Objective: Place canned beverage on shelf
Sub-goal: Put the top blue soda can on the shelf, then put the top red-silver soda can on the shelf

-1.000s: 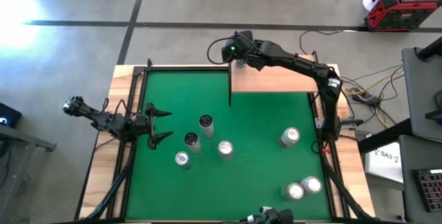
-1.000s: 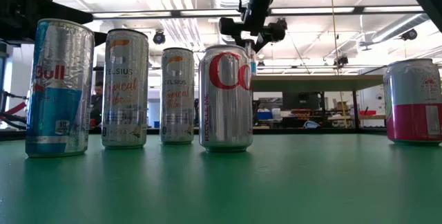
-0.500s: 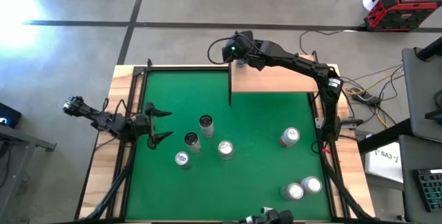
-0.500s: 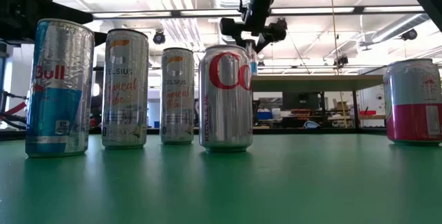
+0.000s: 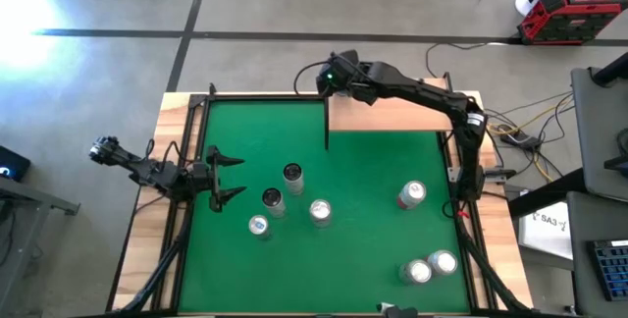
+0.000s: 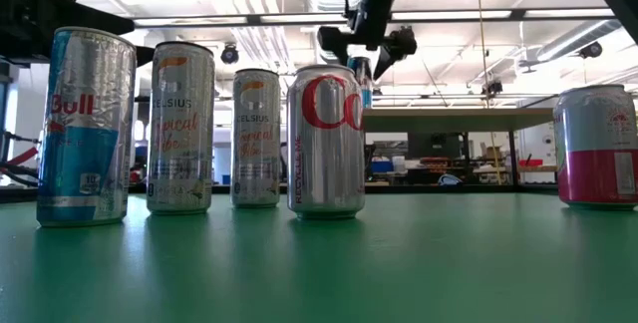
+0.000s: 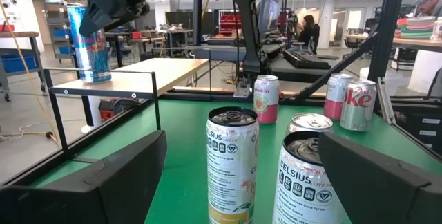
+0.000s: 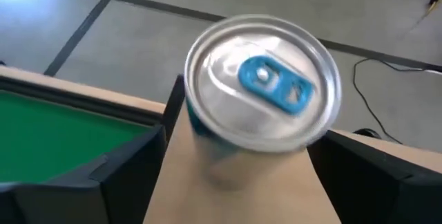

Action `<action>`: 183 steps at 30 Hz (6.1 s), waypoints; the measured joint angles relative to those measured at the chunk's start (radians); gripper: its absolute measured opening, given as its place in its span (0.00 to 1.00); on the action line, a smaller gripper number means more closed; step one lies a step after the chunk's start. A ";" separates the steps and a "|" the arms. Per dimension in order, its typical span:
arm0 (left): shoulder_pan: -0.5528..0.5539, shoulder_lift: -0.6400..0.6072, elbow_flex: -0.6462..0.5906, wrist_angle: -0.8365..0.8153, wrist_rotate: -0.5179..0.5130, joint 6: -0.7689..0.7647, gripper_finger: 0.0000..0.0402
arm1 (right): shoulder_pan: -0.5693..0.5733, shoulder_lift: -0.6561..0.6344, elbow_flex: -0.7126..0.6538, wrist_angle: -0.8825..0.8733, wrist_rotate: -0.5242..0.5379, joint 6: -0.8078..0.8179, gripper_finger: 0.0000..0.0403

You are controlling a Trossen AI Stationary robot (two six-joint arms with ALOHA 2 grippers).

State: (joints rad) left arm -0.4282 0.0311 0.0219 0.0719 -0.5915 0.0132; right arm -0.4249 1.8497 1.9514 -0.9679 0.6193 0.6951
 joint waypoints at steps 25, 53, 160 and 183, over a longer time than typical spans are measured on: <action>0.000 0.000 0.000 0.000 0.000 0.000 0.90 | 0.296 -0.057 -0.019 -0.389 -0.313 0.207 0.86; 0.000 0.000 0.000 0.000 0.000 0.000 0.90 | 0.957 0.001 -0.229 -0.084 0.254 0.689 0.86; 0.000 0.027 0.000 -0.010 0.000 0.000 0.90 | 0.489 -0.137 -0.239 -0.595 0.600 0.984 0.73; 0.000 0.029 0.000 -0.012 0.000 0.000 0.90 | 0.216 -0.130 -0.301 -0.224 0.600 0.640 0.73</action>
State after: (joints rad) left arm -0.4282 0.0597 0.0219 0.0597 -0.5915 0.0132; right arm -0.2093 1.7199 1.6505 -1.1915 1.2198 1.3348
